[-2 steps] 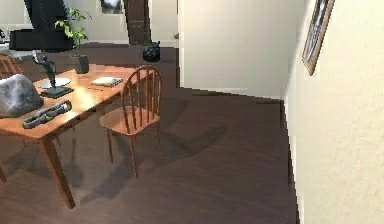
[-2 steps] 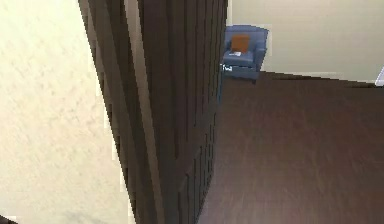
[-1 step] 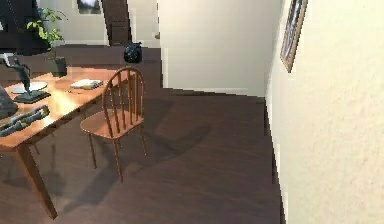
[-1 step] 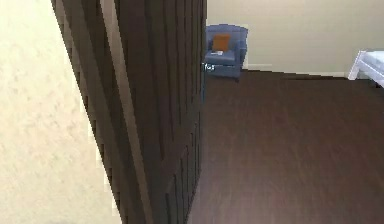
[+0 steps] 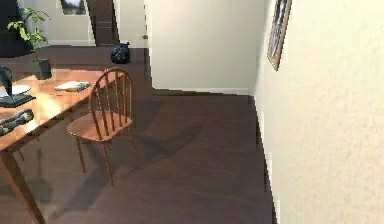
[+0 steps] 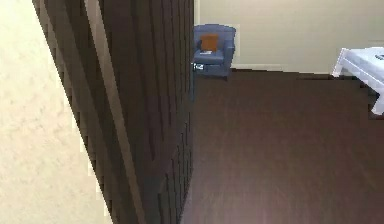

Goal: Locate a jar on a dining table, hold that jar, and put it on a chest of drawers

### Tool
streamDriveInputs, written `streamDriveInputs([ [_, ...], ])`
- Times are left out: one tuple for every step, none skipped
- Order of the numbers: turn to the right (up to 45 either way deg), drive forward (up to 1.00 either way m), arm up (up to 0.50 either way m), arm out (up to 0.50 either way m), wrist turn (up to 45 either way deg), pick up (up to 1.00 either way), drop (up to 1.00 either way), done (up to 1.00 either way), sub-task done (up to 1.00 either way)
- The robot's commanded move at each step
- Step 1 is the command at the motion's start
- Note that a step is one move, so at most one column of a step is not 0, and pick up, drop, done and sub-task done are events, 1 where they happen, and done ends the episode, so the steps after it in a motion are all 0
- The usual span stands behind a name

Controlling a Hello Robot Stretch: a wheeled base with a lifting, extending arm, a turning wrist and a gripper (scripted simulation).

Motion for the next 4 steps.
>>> streamDriveInputs([
  [0.0,1.0,0.0,0.0,0.0,0.0,0.0,0.0,0.0],
  [0.0,0.65,0.0,0.0,0.0,0.0,0.0,0.0,0.0],
  [-3.0,0.0,0.0,0.0,0.0,0.0,0.0,0.0,0.0],
  [0.0,0.2,0.0,0.0,0.0,0.0,0.0,0.0,0.0],
])
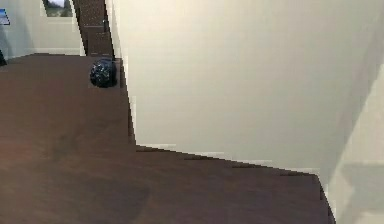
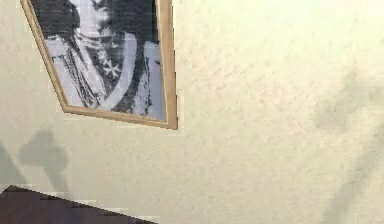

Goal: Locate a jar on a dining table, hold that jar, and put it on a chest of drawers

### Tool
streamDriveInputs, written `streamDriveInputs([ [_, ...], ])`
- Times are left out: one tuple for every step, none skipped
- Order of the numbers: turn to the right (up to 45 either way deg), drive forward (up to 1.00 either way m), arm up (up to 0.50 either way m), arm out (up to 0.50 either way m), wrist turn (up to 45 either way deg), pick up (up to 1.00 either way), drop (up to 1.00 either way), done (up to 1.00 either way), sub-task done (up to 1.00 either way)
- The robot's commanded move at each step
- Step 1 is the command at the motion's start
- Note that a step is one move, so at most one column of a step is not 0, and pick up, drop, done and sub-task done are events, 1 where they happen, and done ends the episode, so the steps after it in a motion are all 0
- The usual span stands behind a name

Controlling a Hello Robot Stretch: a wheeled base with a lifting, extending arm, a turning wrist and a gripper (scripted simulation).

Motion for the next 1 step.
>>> streamDriveInputs([
  [-12.0,0.0,0.0,0.0,0.0,0.0,0.0,0.0,0.0],
])
